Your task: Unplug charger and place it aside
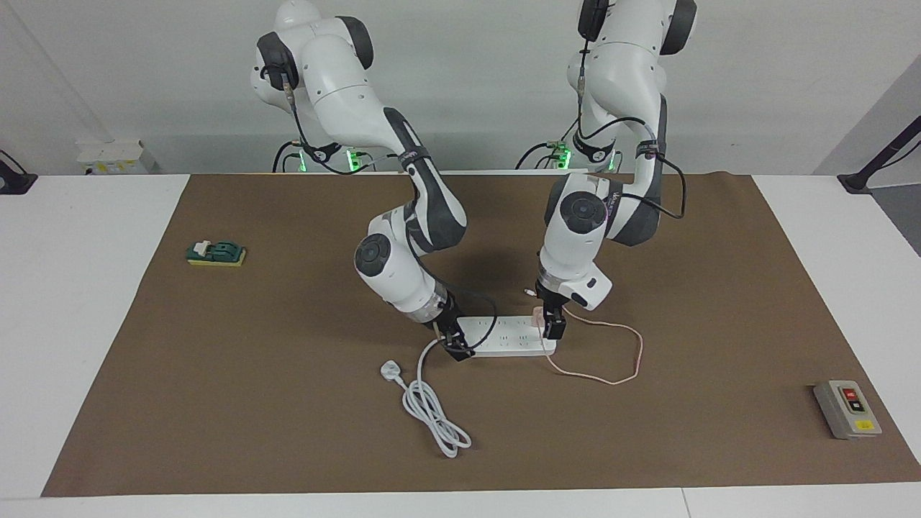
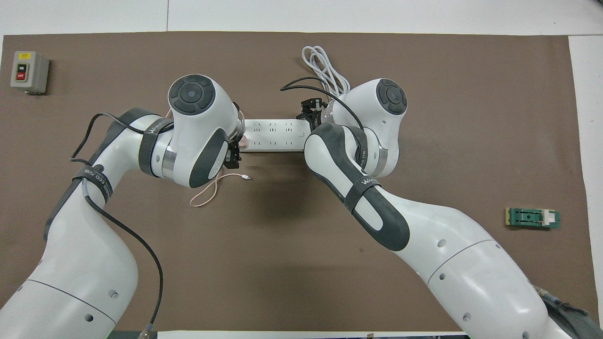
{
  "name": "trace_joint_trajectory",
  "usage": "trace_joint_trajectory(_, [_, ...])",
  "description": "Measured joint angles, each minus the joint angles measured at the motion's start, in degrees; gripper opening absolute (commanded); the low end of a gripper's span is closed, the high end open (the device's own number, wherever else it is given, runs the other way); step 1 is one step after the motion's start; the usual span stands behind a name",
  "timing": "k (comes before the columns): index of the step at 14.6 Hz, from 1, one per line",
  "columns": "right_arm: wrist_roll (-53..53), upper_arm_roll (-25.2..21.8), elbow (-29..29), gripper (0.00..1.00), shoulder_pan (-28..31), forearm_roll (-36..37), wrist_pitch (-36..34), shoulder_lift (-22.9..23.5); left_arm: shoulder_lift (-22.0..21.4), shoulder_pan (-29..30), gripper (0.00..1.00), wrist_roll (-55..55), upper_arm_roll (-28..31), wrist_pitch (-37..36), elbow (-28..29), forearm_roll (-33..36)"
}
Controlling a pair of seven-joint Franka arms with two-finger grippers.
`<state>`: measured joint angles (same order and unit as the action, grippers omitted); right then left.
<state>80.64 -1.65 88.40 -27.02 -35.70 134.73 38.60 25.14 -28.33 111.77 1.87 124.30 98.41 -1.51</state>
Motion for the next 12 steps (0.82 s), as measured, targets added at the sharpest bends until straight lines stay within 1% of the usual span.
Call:
trace_joint_trajectory(1, [0.0,0.0,0.0,0.8,0.0,-0.03,0.03,0.03,0.0,0.0,1.0,0.0,0.0,0.05,0.0,0.01])
trace_joint_trajectory(2, [0.0,0.0,0.01,0.54,0.01,-0.1,0.07,0.04,0.0,0.0,1.0,0.0,0.0,0.07,0.0,0.02])
trace_joint_trajectory(4, [-0.25,-0.08,0.47,0.19,0.44,-2.88,-0.05,-0.05,0.0,0.0,1.0,0.0,0.0,0.08,0.0,0.02])
trace_joint_trajectory(5, [-0.55,-0.11,0.69,0.03,0.68,-4.32,-0.17,-0.07,0.0,0.0,1.0,0.0,0.01,0.1,0.0,0.02])
trace_joint_trajectory(6, [-0.64,-0.11,0.83,0.0,0.79,-4.98,-0.15,-0.08,0.0,0.0,1.0,0.0,0.02,0.12,0.0,0.03])
trace_joint_trajectory(12, [-0.64,-0.1,1.07,0.0,0.88,-5.55,-0.01,-0.15,0.0,0.0,1.0,0.01,0.03,0.61,0.01,0.05])
